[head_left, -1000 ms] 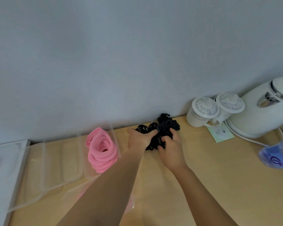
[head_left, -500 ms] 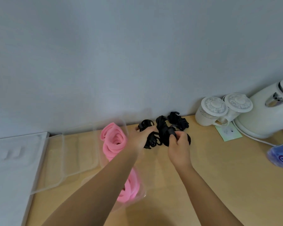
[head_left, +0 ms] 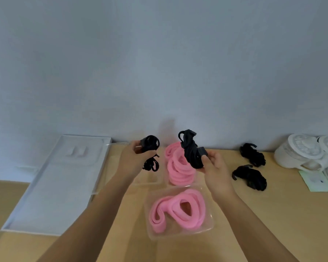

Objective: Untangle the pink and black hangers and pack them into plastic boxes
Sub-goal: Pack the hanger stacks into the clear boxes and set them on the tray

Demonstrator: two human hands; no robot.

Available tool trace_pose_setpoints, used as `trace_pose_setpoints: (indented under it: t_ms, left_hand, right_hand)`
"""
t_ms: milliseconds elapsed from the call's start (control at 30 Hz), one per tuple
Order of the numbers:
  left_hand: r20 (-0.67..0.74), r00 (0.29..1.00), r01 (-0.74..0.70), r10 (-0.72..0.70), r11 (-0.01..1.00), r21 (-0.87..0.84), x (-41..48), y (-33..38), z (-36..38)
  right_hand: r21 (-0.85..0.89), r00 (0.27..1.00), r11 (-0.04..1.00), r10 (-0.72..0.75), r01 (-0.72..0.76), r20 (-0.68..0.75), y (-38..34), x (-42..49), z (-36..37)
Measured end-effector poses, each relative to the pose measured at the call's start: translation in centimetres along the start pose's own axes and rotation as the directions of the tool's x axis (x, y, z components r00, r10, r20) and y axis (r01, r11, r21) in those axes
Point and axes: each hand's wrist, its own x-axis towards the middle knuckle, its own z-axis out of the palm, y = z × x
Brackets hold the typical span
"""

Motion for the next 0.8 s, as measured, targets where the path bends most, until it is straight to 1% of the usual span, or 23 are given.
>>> trace_pose_setpoints:
  t_ms: [67,133,200,267,333,400,467,533,633,667,700,733,800]
  left_hand:
    - [-0.067,0.998,-0.015,0.019,0.998,0.064,0.7,-0.5,-2.3]
    - [-0.094,0.993,-0.059,0.078,0.980,0.191,1.3,-0.7,-3.2]
    - [-0.058,0.992,-0.083,0.110,0.934,0.347,2.1,-0.9,-2.9]
    - [-0.017,0.992,-0.099,0.124,0.865,0.491,2.9,-1.0,-2.4]
    - [0.020,0.991,-0.117,0.134,0.768,0.630,3.9,-1.1,-2.1]
    - [0.043,0.989,-0.125,0.140,0.648,0.751,4.9,-1.3,-1.9]
    - [0.079,0.985,-0.154,0.156,0.555,0.818,5.8,-1.7,-1.7]
    - [0.147,0.974,-0.208,0.170,0.441,0.873,6.5,-2.3,-1.5]
    - [0.293,0.937,-0.329,0.189,0.199,0.923,7.2,-3.3,-1.6]
    - [0.338,0.923,-0.367,0.183,0.156,0.917,7.5,-3.6,-1.7]
    - [0.372,0.913,-0.397,0.170,0.157,0.904,7.8,-3.6,-1.9]
    - [0.398,0.904,-0.423,0.153,0.198,0.884,8.3,-3.7,-2.2]
    - [0.404,0.907,-0.416,0.116,0.383,0.825,8.8,-3.6,-2.9]
  right_hand:
    - [-0.003,0.998,1.000,-0.015,0.015,0.056,-0.1,-0.4,1.8]
    - [-0.017,0.994,1.000,-0.011,0.013,0.107,-0.1,-1.0,3.6]
    - [-0.055,0.988,0.998,0.020,-0.011,0.154,-0.2,-1.5,5.3]
    - [-0.105,0.984,0.994,0.052,-0.035,0.171,0.1,-1.7,6.7]
    - [-0.141,0.982,0.989,0.077,-0.053,0.171,0.7,-1.7,7.5]
    - [-0.173,0.977,0.982,0.110,-0.079,0.182,1.3,-1.8,7.7]
    - [-0.218,0.970,0.973,0.127,-0.080,0.207,1.6,-1.8,7.5]
    - [-0.296,0.965,0.955,0.109,-0.035,0.237,1.6,-1.6,7.1]
    - [-0.389,0.944,0.918,0.056,0.080,0.326,1.2,-1.1,6.6]
    - [-0.418,0.933,0.900,0.039,0.123,0.358,1.1,-0.8,6.5]
    - [-0.452,0.918,0.875,0.024,0.172,0.396,0.8,-0.4,6.4]
    - [-0.480,0.900,0.849,0.012,0.221,0.435,0.5,0.0,6.3]
    - [-0.548,0.850,0.765,0.000,0.339,0.526,-0.2,1.1,6.3]
